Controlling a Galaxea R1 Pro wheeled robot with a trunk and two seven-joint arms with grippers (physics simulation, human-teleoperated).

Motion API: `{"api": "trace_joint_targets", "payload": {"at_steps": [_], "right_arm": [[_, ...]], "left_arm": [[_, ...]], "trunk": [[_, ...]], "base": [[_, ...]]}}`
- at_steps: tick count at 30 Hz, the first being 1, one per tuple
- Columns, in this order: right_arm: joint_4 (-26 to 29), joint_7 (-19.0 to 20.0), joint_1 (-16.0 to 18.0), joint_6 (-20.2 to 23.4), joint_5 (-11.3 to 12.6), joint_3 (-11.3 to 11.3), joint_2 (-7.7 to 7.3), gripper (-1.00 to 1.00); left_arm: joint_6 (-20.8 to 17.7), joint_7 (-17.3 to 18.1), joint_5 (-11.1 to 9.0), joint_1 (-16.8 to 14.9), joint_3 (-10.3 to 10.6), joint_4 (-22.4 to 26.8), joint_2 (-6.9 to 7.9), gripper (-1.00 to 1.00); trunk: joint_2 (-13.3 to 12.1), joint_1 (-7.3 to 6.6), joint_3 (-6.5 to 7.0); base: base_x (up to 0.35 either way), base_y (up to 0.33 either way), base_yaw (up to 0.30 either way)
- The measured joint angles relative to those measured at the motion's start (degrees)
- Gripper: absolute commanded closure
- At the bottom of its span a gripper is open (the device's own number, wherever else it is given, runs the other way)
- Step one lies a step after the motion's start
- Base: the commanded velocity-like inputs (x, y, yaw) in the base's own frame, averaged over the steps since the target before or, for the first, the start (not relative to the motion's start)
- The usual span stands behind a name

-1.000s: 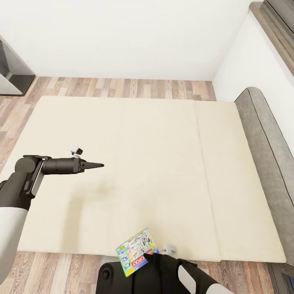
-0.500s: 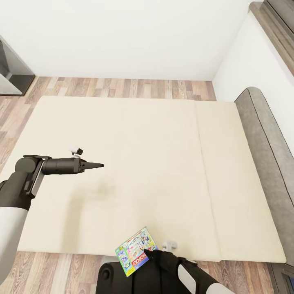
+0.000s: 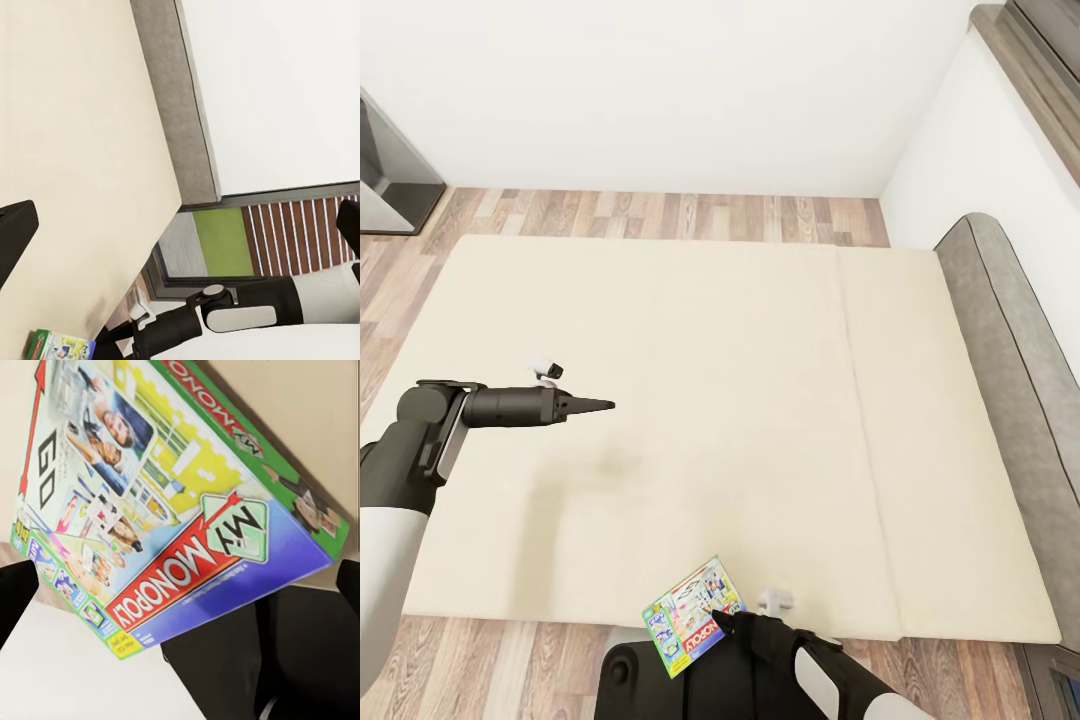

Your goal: Put all the toys in the child's room - the three board games (two on the bed and one on the table), the two jigsaw puzzles on the table, and the tennis ball on the table - inside the toy box on the table in the child's room.

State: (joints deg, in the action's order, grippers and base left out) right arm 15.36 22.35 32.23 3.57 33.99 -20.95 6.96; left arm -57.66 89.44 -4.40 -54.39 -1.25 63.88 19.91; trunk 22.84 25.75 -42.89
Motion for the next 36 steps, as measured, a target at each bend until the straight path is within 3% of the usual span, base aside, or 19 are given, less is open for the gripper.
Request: {"api": "trace_joint_targets", "payload": {"at_steps": [36], "right_arm": [[2.1, -0.4, 0.0, 0.0, 0.1, 0.2, 1.28, -1.00]], "left_arm": [[0.0, -0.1, 0.0, 0.0, 0.0, 0.0, 0.01, -1.00]], "trunk": [[0.0, 0.00, 0.00]], "base": [[0.000, 0.000, 0.000]]}}
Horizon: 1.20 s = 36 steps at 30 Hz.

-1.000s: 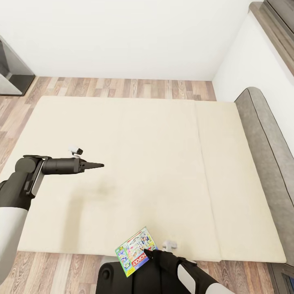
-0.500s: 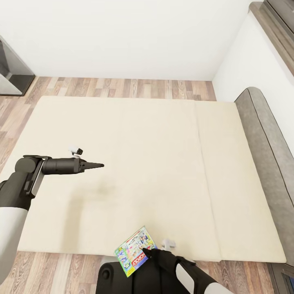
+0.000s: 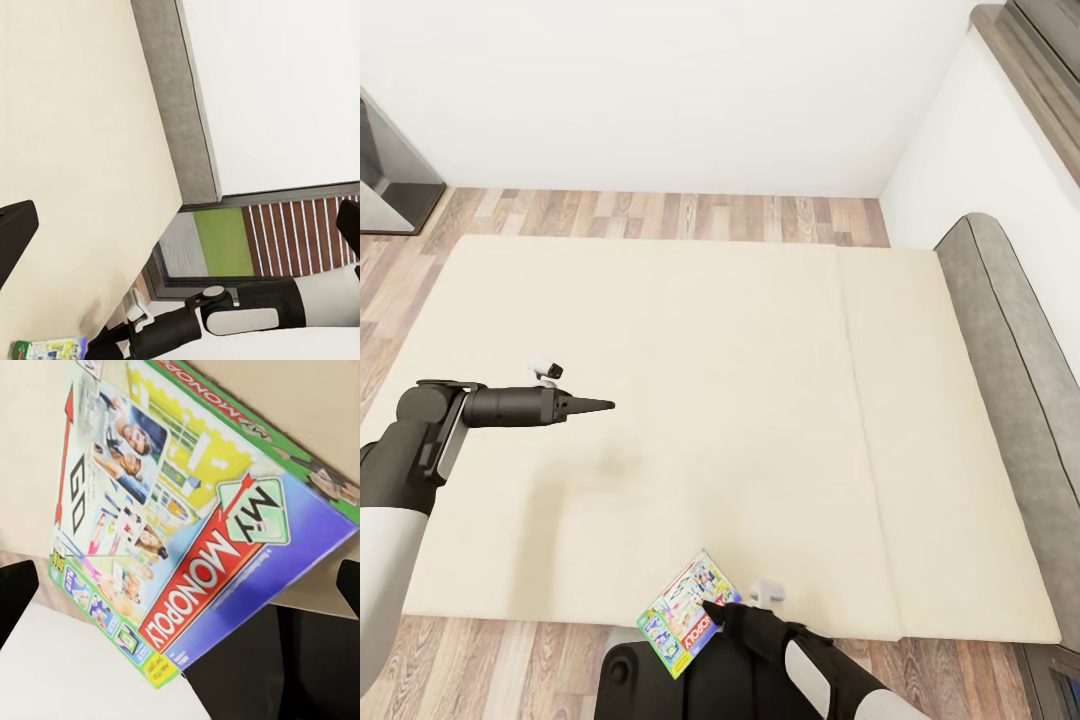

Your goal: Put all the toys in the child's room - the three board games (two on the bed and one on the table), the two jigsaw puzzles on the table, and the tennis ball on the table - inside the toy box on the table in the child's room.

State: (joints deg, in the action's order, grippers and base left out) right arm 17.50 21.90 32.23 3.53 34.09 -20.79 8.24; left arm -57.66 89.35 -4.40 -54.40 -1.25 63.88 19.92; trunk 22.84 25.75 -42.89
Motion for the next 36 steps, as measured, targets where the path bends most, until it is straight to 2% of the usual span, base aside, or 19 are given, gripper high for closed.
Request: {"api": "trace_joint_targets", "payload": {"at_steps": [36], "right_arm": [[0.1, -0.4, 0.8, 0.2, 0.9, 0.4, 0.73, -1.00]], "left_arm": [[0.0, -0.1, 0.0, 0.0, 0.0, 0.0, -0.06, -1.00]], "trunk": [[0.0, 0.00, 0.00]], "base": [[0.000, 0.000, 0.000]]}}
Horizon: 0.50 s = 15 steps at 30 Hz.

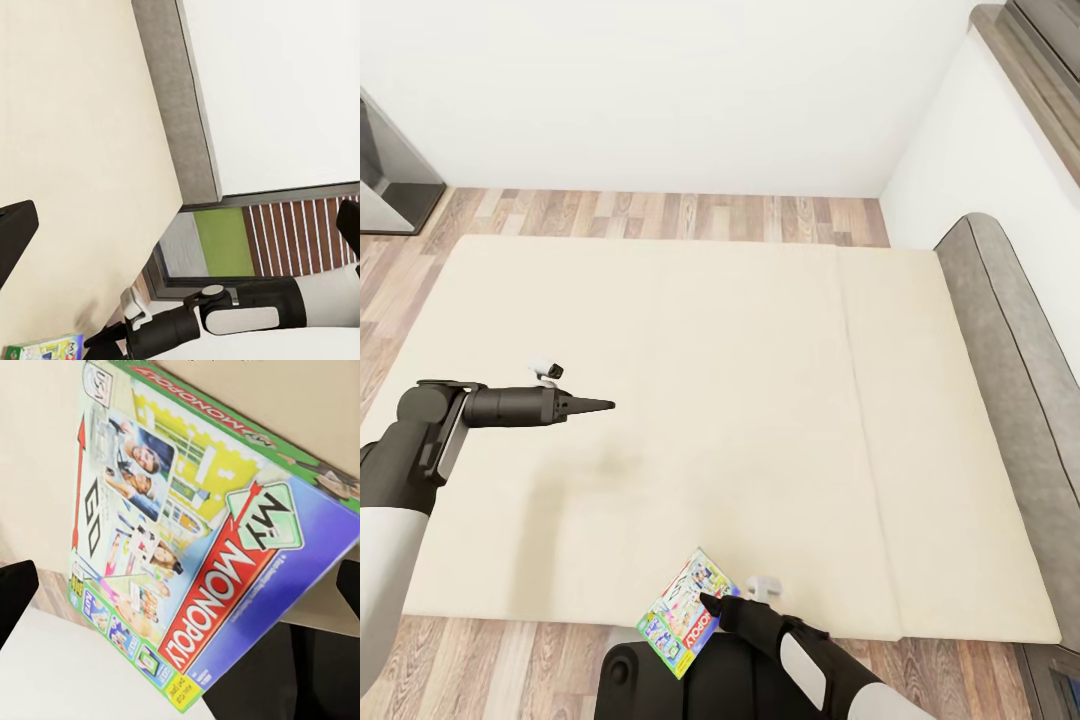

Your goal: Put all the toys in the child's room - the three board games (two on the bed and one on the table), the two jigsaw puzzles on the table, and the tennis ball on the table - inside the toy box on the table in the child's room.

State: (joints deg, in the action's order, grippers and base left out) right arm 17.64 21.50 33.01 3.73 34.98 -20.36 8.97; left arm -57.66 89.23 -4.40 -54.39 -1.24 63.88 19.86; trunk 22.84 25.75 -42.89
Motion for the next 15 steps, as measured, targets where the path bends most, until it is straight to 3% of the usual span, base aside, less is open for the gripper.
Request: {"api": "trace_joint_targets", "payload": {"at_steps": [15], "right_arm": [[0.0, 0.0, 0.3, 1.2, 0.2, 0.1, 0.32, -1.00]], "left_arm": [[0.0, 0.0, 0.0, 0.0, 0.0, 0.0, 0.00, -1.00]], "trunk": [[0.0, 0.00, 0.00]], "base": [[0.000, 0.000, 0.000]]}}
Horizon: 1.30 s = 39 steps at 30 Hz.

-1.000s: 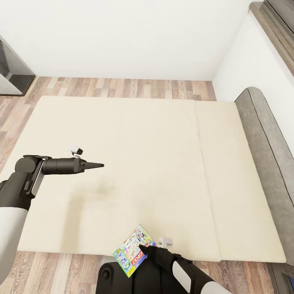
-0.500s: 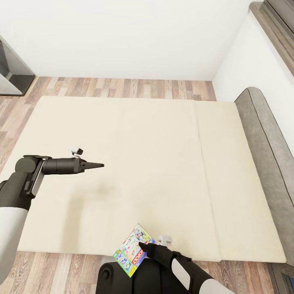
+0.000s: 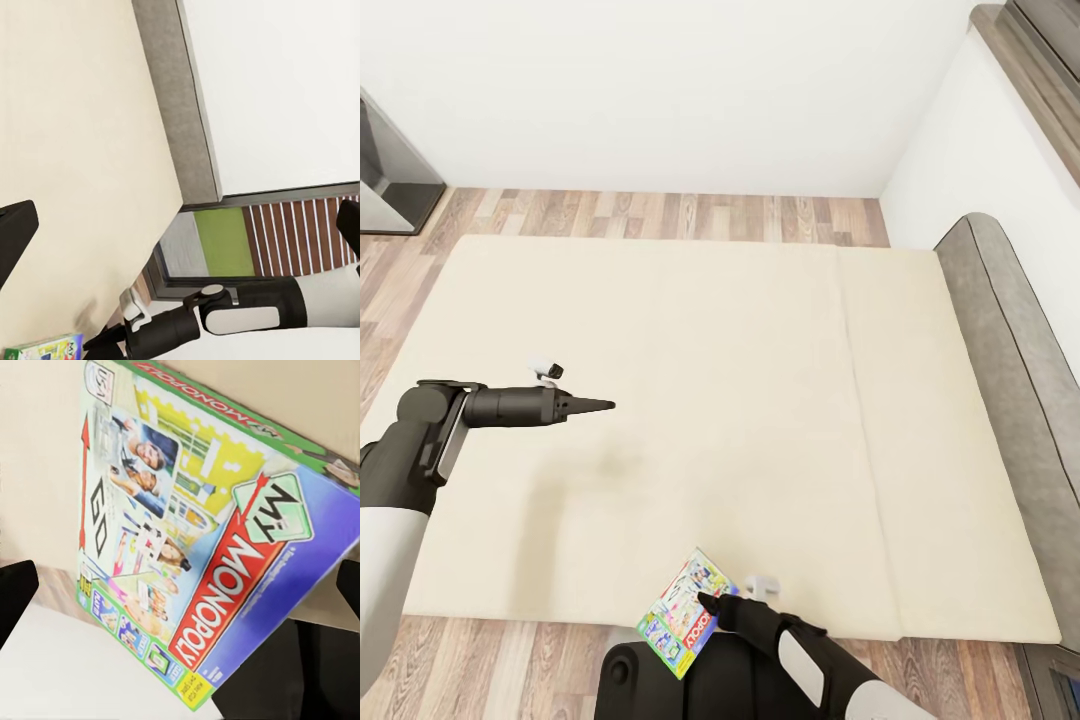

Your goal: Put all the toys in the child's room - the three board games (two on the bed and one on the table), the two jigsaw puzzles on the table, and the tennis ball on the table - inside the toy box on the table in the child's room.

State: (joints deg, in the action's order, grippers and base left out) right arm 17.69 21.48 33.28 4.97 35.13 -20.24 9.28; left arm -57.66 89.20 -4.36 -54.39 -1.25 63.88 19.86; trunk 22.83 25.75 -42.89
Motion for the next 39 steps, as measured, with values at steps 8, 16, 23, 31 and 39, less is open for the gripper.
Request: {"api": "trace_joint_targets", "payload": {"at_steps": [8, 16, 23, 31, 39], "right_arm": [[1.7, 0.0, 0.1, 3.3, 0.1, 0.1, 0.00, -1.00], [1.9, 0.0, 0.1, 4.7, 0.1, 0.5, -0.44, -1.00], [1.9, -0.8, 0.1, 4.9, 0.1, 0.6, -0.62, -1.00], [1.9, -1.0, 0.0, 4.7, 0.1, 3.0, -0.65, -1.00], [1.9, -1.1, 0.0, 4.3, 0.0, 4.2, -0.44, -1.00]], "left_arm": [[0.0, 0.0, 0.1, 0.0, 0.0, 0.0, 0.05, -1.00], [0.0, 0.0, 0.0, 0.0, 0.0, 0.0, 0.06, -1.00], [0.0, 0.1, 0.0, 0.0, -0.1, 0.0, 0.06, -1.00], [0.0, 0.1, 0.0, 0.0, -0.1, 0.0, 0.06, -1.00], [0.0, 0.1, 0.0, 0.0, 0.0, 0.0, 0.06, -1.00]], "trunk": [[0.0, 0.00, 0.00], [0.0, 0.00, 0.00], [0.0, 0.00, 0.00], [0.0, 0.00, 0.00], [0.0, 0.00, 0.00]], "base": [[0.000, 0.000, 0.000], [0.000, 0.000, 0.000], [0.000, 0.000, 0.000], [0.000, 0.000, 0.000], [0.000, 0.000, 0.000]]}}
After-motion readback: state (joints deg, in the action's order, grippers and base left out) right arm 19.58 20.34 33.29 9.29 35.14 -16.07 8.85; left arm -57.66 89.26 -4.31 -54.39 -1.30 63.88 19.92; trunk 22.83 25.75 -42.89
